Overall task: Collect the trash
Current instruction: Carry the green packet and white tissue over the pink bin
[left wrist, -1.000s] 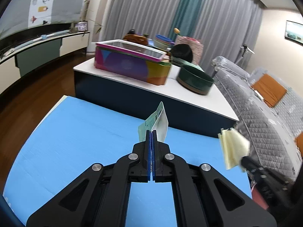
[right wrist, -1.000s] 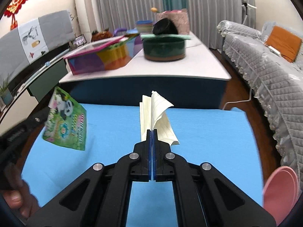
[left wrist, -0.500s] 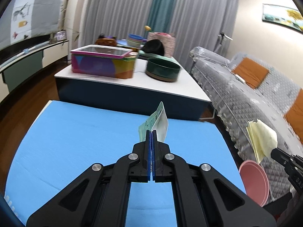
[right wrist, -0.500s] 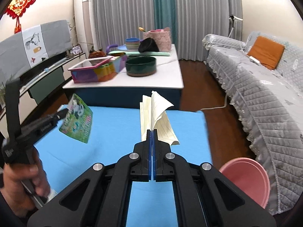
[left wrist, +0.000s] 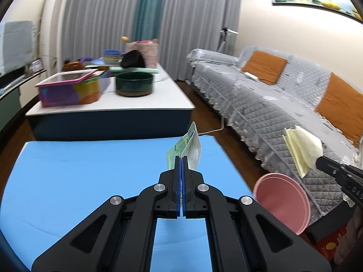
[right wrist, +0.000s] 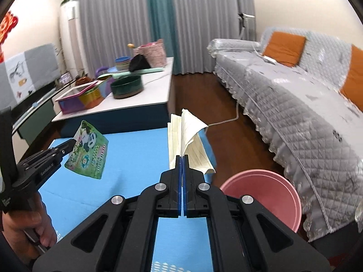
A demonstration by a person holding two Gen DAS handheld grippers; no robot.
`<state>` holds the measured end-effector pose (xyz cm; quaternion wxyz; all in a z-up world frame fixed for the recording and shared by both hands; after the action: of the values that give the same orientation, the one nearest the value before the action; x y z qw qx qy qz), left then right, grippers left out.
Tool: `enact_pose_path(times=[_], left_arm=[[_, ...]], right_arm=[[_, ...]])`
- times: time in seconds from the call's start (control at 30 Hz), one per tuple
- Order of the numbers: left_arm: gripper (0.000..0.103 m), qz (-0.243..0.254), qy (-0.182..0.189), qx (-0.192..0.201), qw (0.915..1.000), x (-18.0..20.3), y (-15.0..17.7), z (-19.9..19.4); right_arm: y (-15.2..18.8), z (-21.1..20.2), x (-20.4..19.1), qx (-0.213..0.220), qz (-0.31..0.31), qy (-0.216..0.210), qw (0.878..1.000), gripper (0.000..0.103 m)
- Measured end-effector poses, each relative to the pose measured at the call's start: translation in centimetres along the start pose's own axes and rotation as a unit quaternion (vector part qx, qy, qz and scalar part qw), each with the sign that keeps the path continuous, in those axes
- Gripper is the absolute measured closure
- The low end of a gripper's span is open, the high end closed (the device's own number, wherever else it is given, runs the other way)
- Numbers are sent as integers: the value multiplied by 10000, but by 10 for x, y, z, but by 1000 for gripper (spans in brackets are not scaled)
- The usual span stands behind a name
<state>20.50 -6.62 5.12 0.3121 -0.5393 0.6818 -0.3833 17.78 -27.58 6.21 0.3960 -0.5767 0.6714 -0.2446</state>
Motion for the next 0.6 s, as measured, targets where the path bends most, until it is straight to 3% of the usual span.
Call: enact_pose_path(times=[0.3,0.6], left_arm=[[103,250,439,72,9987,50,-6,10],[103,365,784,75,9962,83,-9,12]], right_arm=[[0,-13,53,63,269,385,9989,102],[5,-19,80,58,401,628,9972,102]])
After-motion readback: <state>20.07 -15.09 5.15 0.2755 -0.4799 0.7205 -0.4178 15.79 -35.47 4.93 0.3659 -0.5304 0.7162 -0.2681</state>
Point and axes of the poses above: each gripper's, at about its wrist camera, not at the fingertips, and z roughly the way its jaws point, x to its right, y to its underside, the point moved 4 cm from there along z, roughly the way its jaws point, and after that the axes turned 10 degrees about z, right-handed, at the moved point
